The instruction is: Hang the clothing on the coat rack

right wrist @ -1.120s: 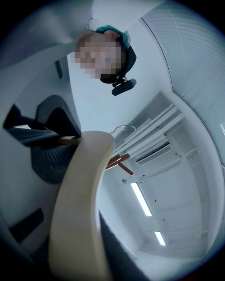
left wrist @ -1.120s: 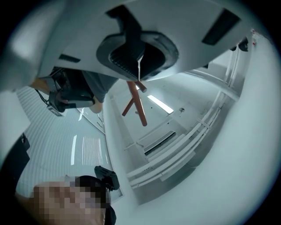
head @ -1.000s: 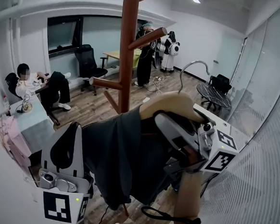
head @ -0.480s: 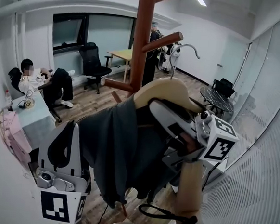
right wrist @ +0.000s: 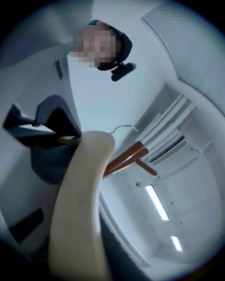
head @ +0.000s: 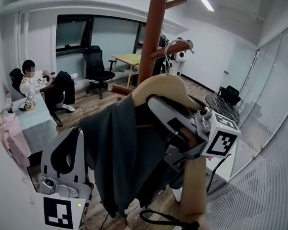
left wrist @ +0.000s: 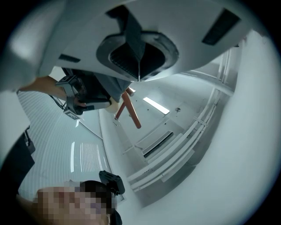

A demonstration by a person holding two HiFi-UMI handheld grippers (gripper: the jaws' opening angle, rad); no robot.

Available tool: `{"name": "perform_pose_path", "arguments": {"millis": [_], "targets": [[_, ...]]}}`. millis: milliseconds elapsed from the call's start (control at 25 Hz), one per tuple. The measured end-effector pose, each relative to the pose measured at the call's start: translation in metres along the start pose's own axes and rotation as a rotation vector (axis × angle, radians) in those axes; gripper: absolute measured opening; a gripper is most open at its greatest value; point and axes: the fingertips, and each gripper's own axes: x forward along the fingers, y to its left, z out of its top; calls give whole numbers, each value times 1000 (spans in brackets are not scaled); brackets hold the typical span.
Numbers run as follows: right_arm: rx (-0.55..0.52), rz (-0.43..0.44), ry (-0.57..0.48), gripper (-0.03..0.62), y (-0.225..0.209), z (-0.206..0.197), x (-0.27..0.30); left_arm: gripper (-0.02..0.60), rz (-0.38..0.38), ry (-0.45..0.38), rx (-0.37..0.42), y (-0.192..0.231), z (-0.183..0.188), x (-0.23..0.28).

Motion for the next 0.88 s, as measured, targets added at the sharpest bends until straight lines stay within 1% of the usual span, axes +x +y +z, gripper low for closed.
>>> {"name": "perform_pose_path", "arguments": {"millis": [200, 360, 640, 880], "targets": [[10, 11, 13, 77, -1, -1, 2, 25, 1, 1, 7, -6, 1, -5], [22, 20, 22, 77, -5, -4, 0, 24, 27, 20, 16, -6, -5, -10], [54, 30, 31, 77, -13, -5, -1, 25, 26, 21, 27, -13, -8, -12], [76, 33, 34, 77, -19, -4, 2, 25, 30, 9, 16, -10, -7, -12]]}}
